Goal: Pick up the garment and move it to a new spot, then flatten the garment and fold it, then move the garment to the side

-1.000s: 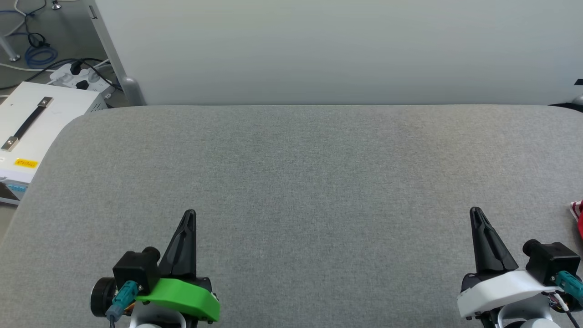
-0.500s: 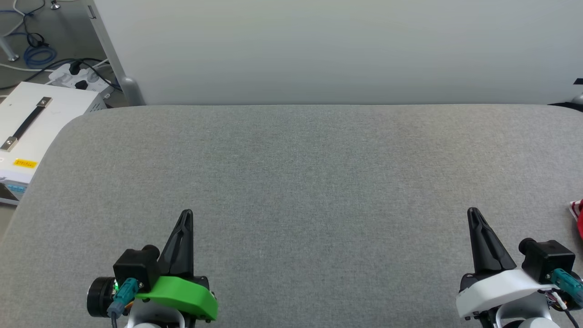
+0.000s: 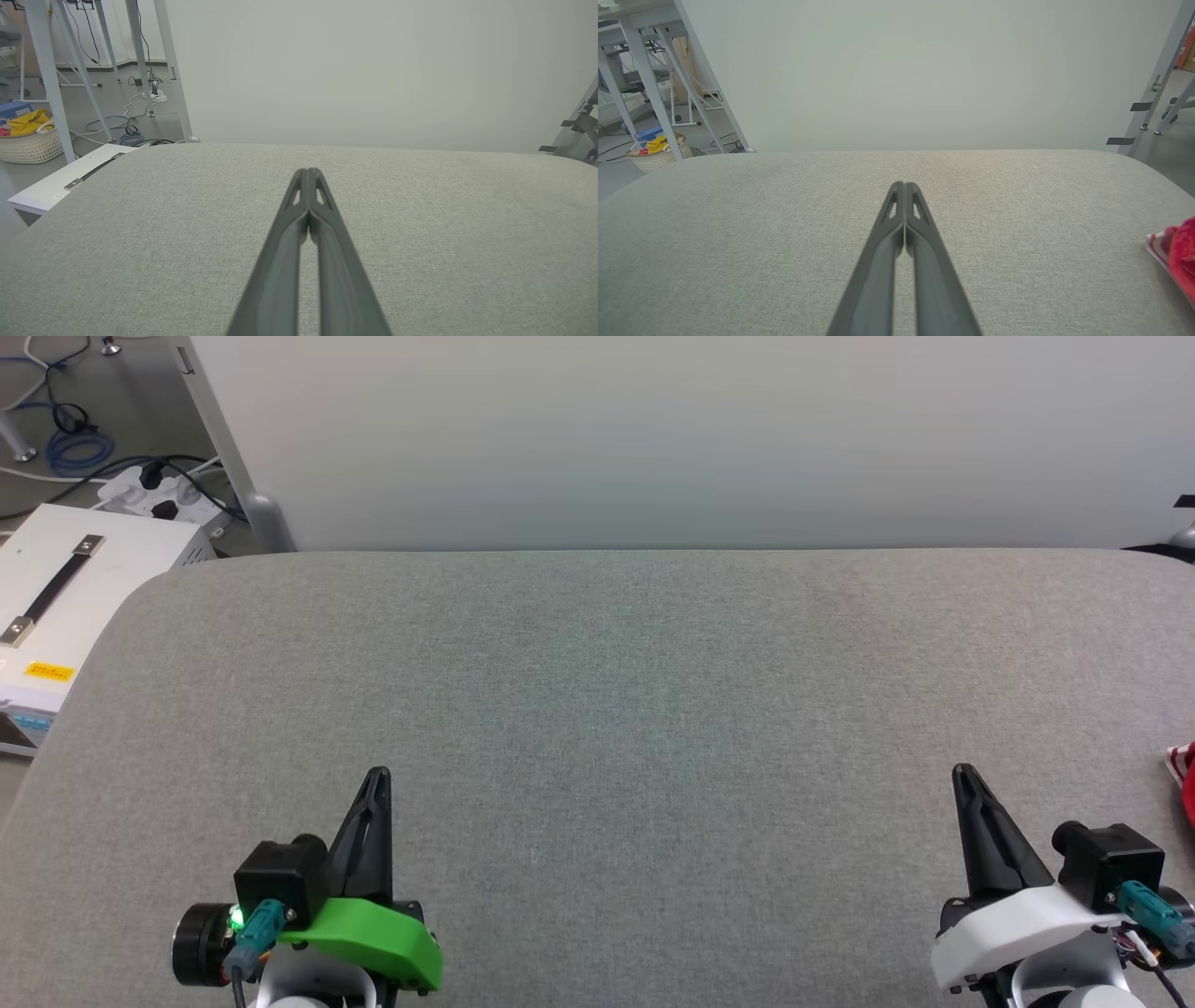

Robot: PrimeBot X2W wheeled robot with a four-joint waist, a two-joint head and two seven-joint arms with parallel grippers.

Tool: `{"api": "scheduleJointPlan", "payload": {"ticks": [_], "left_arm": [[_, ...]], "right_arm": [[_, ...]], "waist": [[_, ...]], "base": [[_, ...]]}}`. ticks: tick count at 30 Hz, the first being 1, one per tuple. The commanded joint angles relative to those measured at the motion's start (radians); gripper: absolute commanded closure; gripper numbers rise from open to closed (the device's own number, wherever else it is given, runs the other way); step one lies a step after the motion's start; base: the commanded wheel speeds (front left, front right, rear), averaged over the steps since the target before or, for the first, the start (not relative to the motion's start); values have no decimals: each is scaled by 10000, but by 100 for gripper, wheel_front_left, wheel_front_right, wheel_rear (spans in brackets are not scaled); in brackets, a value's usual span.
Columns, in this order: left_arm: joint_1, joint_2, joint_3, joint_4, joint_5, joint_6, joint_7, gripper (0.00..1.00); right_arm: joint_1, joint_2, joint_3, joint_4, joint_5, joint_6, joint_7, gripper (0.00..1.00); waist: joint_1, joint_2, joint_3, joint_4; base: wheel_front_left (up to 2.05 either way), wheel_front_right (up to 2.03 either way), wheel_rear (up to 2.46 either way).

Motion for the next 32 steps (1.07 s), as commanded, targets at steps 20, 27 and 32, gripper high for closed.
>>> {"api": "scheduleJointPlan", "payload": {"ticks": [20,27,32], "left_arm": [[-119,-66,100,-190,481,279,446,100],[-130,-72,131,-232,605,343,584,100],[-139,-77,153,-263,696,390,686,100]], "right_arm": [[-215,-9,49,-53,-519,-5,320,100],[-239,-9,60,-60,-667,-5,418,100],[-257,-9,68,-66,-777,-5,489,100]], "waist": [[0,0,13,-29],[0,0,17,-39],[0,0,20,-46]], "base": [[0,0,0],[0,0,0],[0,0,0]]}}
